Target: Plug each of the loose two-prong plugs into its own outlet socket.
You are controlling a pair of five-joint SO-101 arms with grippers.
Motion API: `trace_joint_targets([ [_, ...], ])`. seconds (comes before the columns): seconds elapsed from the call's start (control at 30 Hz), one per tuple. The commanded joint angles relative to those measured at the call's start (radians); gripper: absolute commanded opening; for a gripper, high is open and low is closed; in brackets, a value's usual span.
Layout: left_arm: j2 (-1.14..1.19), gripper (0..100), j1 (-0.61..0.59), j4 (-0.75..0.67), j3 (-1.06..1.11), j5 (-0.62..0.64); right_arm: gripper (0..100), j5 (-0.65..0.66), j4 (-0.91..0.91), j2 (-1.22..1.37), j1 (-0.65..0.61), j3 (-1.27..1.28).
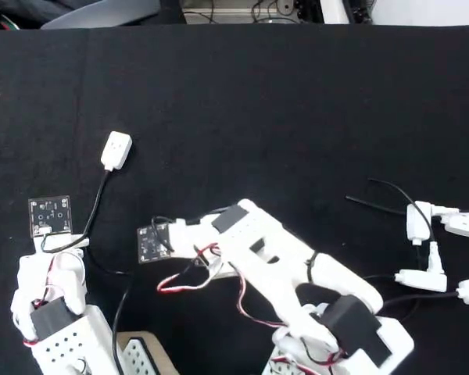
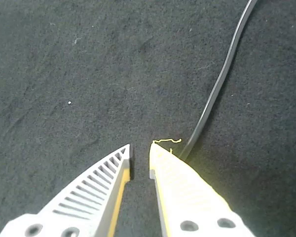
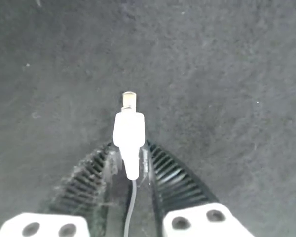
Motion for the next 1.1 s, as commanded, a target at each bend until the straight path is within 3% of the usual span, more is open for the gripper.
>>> trace_joint_targets([
  [0.0,-0.005,8,-0.008,-0.003,0.001,0.006,1.2,-0.038,0.043,-0.054,0.097,-0.110],
  [0.13,-0.005,8,-0.007,-0.003,-0.007,0.011,1.2,-0.109,0.089,-0.237,0.114,-0.131],
  [0.37,-0.006,8,-0.005,0.006,-0.165,0.143,1.2,-0.356,0.110,-0.591,-0.060,-0.122],
  [0.47,-0.008,8,0.022,0.074,-0.295,0.224,1.2,-0.508,0.014,-0.673,-0.071,-0.056],
  [0.57,-0.008,8,0.173,0.146,-0.361,0.276,1.2,-0.592,-0.164,-0.697,-0.069,0.110],
  [0.7,-0.006,8,0.340,0.133,-0.308,0.284,1.2,-0.605,-0.311,-0.611,-0.018,0.265],
  [0.8,-0.005,8,0.289,0.068,-0.240,0.256,1.2,-0.600,-0.322,-0.475,0.060,0.229],
  [1.07,-0.005,8,0.153,0.040,-0.153,0.126,1.2,-0.546,-0.152,0.084,0.049,-0.203],
])
